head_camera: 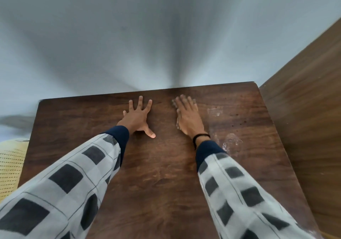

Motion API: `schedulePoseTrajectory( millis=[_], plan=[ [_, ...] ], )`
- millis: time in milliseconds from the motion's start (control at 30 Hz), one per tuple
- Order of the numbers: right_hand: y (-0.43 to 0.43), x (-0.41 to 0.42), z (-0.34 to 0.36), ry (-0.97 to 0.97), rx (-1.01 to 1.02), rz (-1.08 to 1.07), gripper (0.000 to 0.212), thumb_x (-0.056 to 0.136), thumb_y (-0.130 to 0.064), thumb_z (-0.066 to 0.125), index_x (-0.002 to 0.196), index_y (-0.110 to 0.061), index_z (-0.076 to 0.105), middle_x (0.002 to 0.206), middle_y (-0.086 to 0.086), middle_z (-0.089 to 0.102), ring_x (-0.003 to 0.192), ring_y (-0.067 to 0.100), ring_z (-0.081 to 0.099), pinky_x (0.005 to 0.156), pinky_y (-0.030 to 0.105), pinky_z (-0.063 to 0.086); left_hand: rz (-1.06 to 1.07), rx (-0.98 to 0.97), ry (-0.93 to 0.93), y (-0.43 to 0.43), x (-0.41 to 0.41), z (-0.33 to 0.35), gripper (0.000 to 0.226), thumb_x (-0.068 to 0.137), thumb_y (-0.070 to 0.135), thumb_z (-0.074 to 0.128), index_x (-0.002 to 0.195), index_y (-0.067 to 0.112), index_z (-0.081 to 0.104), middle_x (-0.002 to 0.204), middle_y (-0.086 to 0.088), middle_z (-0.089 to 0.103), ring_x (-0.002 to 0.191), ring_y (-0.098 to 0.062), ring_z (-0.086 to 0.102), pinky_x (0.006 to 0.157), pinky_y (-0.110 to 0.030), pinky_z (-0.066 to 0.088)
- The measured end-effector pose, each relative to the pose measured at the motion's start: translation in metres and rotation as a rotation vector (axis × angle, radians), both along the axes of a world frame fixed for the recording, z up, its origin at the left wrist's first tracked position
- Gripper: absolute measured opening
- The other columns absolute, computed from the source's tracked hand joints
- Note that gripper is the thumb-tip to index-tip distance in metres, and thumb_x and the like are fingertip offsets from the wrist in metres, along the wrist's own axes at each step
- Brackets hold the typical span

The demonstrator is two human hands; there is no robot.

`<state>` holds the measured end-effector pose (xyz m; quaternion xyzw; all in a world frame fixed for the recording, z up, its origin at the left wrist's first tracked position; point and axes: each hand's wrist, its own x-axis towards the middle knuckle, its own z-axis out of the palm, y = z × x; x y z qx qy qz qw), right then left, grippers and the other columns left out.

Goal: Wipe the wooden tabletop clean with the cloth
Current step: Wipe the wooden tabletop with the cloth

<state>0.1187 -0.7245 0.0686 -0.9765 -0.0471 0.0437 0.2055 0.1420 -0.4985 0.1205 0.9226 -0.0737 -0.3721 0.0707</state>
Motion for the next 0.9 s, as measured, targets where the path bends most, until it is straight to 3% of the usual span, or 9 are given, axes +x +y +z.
schedulePoseTrajectory(
  millis=[133, 300, 467, 633, 800, 900],
  plan=[
    [-0.038, -0.032, 0.000, -0.021, -0.007, 0.057, 0.051, 0.110, -0.026, 0.023, 0.160, -0.023, 0.014, 0.168, -0.005, 0.002, 0.155, 0.016, -0.005, 0.123, 0.035, -0.006, 0.005, -0.010, -0.004, 0.000, 0.000, 0.001, 0.154, 0.054, 0.058, 0.091, 0.155, 0.035, -0.023, 0.158, -0.004, -0.038, 0.145, -0.046, -0.028, 0.114, -0.071, 0.005],
    [-0.038, 0.036, 0.000, 0.018, 0.004, -0.205, 0.052, 0.108, -0.023, 0.026, 0.159, -0.019, 0.020, 0.168, 0.003, 0.011, 0.155, 0.024, 0.003, 0.126, 0.042, 0.000, 0.017, -0.017, -0.005, 0.001, 0.001, 0.000, 0.154, 0.054, 0.056, 0.092, 0.155, 0.036, -0.022, 0.158, -0.004, -0.038, 0.145, -0.046, -0.028, 0.114, -0.071, 0.005],
    [-0.025, 0.012, -0.005, -0.040, -0.008, -0.064, 0.050, 0.107, -0.022, 0.031, 0.157, -0.017, 0.027, 0.163, 0.009, 0.020, 0.153, 0.027, 0.011, 0.126, 0.044, 0.008, 0.015, -0.015, -0.007, 0.002, 0.002, -0.001, 0.154, 0.053, 0.057, 0.092, 0.155, 0.036, -0.022, 0.158, -0.004, -0.038, 0.145, -0.046, -0.028, 0.114, -0.071, 0.004],
    [-0.037, 0.057, -0.002, 0.007, 0.023, -0.244, 0.050, 0.105, -0.017, 0.034, 0.155, -0.011, 0.033, 0.161, 0.015, 0.023, 0.152, 0.031, 0.013, 0.125, 0.045, 0.005, 0.020, -0.020, -0.002, 0.000, 0.001, 0.000, 0.154, 0.053, 0.056, 0.092, 0.155, 0.035, -0.022, 0.158, -0.003, -0.038, 0.145, -0.046, -0.028, 0.114, -0.071, 0.003],
    [-0.025, 0.012, -0.004, -0.029, 0.020, -0.037, 0.051, 0.107, -0.018, 0.032, 0.157, -0.014, 0.028, 0.164, 0.008, 0.023, 0.154, 0.026, 0.008, 0.126, 0.042, 0.003, 0.012, -0.010, -0.009, 0.002, 0.002, -0.002, 0.156, 0.051, 0.060, 0.091, 0.155, 0.036, -0.022, 0.158, -0.004, -0.038, 0.145, -0.046, -0.028, 0.114, -0.072, 0.005],
    [-0.056, -0.003, -0.004, -0.051, -0.001, -0.081, 0.051, 0.107, -0.019, 0.034, 0.157, -0.016, 0.029, 0.163, 0.006, 0.026, 0.153, 0.026, 0.013, 0.125, 0.043, 0.008, 0.014, -0.009, -0.019, 0.002, 0.001, 0.000, 0.155, 0.052, 0.059, 0.091, 0.155, 0.035, -0.021, 0.159, -0.004, -0.037, 0.145, -0.047, -0.027, 0.114, -0.072, 0.006]
  ],
)
